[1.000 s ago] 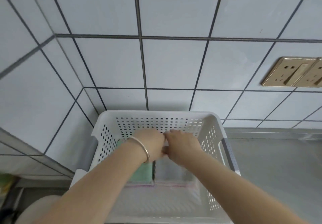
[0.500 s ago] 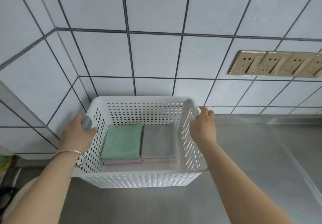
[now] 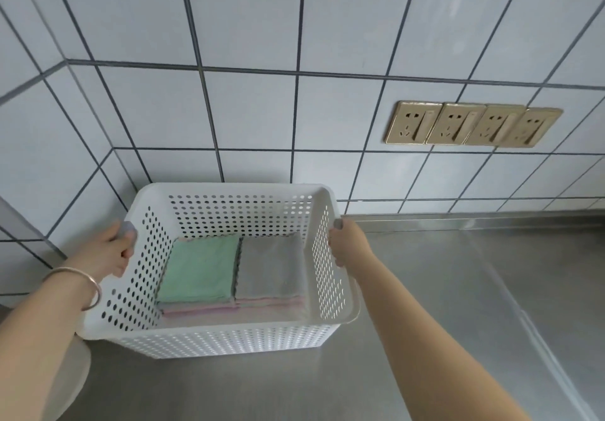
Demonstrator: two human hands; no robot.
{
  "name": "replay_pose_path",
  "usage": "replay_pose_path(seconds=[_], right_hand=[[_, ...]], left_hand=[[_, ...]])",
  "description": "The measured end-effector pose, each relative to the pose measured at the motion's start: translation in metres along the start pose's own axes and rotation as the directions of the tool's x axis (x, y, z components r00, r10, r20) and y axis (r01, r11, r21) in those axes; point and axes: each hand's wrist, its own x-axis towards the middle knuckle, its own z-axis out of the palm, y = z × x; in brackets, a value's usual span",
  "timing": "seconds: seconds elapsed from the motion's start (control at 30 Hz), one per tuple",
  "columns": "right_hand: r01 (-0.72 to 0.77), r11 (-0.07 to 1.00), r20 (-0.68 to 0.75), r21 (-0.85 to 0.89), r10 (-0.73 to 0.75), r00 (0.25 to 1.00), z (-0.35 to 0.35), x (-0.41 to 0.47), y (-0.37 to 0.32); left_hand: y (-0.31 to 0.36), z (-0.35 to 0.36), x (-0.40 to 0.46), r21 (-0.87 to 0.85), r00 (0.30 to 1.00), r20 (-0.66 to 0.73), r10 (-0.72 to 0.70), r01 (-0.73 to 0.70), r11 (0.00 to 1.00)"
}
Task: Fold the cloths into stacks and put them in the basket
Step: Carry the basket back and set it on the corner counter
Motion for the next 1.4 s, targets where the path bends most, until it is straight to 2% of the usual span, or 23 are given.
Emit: replay_pose_path(seconds=[0.27,0.33,0.43,0.57,0.73,0.87,1.0,1.13,1.27,1.33,1.4], right_hand=[[-0.018,1.0,-0.179,-0.008,0.016,0.984,-0.039,-0.056,0.024],[-0.041,0.999,-0.257,-0.026,0.033,0.966,-0.04,-0.08,0.032],[-0.062,0.998,-0.392,0.001,0.057,0.918,-0.027,-0.118,0.052],[-0.108,0.992,-0.557,0.065,0.126,0.821,0.005,-0.189,0.077],[-0.243,0.949,-0.646,0.198,0.313,0.696,0.04,-0.287,0.104],[-0.266,0.918,-0.722,0.293,0.395,0.568,0.061,-0.375,0.127],[-0.262,0.878,-0.774,0.401,0.477,0.415,0.083,-0.469,0.155],[-0.279,0.814,-0.786,0.51,0.573,0.233,0.103,-0.552,0.178],[-0.254,0.745,-0.759,0.617,0.649,0.056,0.134,-0.635,0.198],[-0.234,0.715,-0.739,0.659,0.673,-0.027,0.158,-0.684,0.206],[-0.209,0.687,-0.71,0.696,0.701,-0.062,0.181,-0.719,0.209]], left_hand=[[0.013,0.009,-0.032,-0.08,0.991,0.062,0.116,-0.111,0.991],[0.011,0.009,-0.035,-0.029,0.979,0.084,0.187,-0.185,0.982],[0.009,0.004,-0.035,0.03,0.953,0.161,0.255,-0.263,0.964],[0.007,-0.008,-0.045,0.076,0.887,0.289,0.36,-0.396,0.915],[-0.001,-0.025,-0.08,0.095,0.794,0.465,0.39,-0.484,0.87],[-0.004,-0.015,-0.113,0.09,0.635,0.635,0.44,-0.626,0.774],[-0.01,0.009,-0.17,0.092,0.517,0.746,0.419,-0.704,0.704],[-0.023,0.039,-0.234,-0.019,0.325,0.843,0.427,-0.777,0.63],[-0.04,0.058,-0.297,-0.128,0.183,0.908,0.377,-0.736,0.665],[-0.053,0.065,-0.336,-0.158,0.104,0.933,0.345,-0.742,0.652],[-0.063,0.062,-0.365,-0.192,0.022,0.951,0.307,-0.74,0.645]])
